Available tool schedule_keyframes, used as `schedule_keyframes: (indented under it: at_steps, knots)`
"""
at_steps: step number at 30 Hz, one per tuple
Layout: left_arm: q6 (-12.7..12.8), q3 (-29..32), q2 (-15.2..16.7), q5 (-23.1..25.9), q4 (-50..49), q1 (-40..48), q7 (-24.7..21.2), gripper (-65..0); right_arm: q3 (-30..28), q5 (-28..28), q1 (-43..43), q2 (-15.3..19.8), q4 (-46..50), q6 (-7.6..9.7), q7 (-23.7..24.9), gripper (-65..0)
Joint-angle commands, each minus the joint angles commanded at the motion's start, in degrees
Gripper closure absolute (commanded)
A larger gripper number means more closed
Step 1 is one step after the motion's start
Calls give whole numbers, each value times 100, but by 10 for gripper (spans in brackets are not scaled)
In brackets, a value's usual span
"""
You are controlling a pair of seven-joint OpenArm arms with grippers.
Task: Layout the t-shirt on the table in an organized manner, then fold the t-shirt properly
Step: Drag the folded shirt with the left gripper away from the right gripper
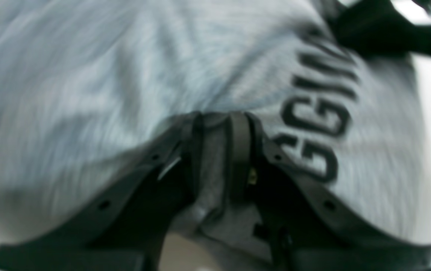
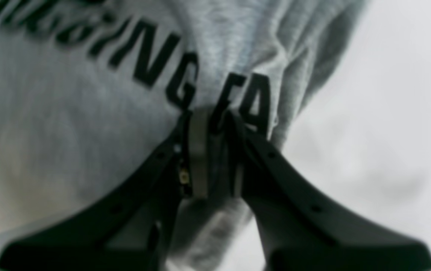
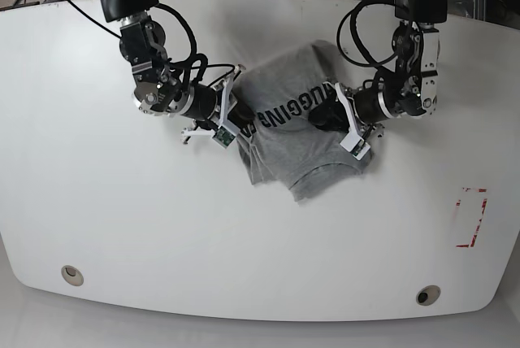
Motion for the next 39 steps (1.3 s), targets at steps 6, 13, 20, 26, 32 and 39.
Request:
schedule_keyframes:
  at_steps: [6, 13, 20, 26, 32, 39]
  knots:
    - [0, 0, -220, 0, 352, -167, 18, -114, 26, 0, -167, -193, 369, 0, -396, -79]
    - [0, -9, -440, 0, 1143, -316, 26, -114, 35, 0, -141, -229, 1029, 0, -870, -79]
    - [0, -18, -325, 0, 2391, -290, 114, -114, 44, -9, 211, -220, 1345, 0, -1134, -79]
    - [0, -202, 255, 0, 2831, -167, 835, -113, 44, -79, 686, -220, 1108, 0, -1152, -79]
    - [0, -519, 1081, 167, 3095, 308, 756, -113, 44, -325, 1116, -229, 738, 0, -1134, -79]
    - [629, -431, 1732, 914, 2936, 879, -1143, -113, 220, -369, 1178, -132, 738, 0, -1152, -79]
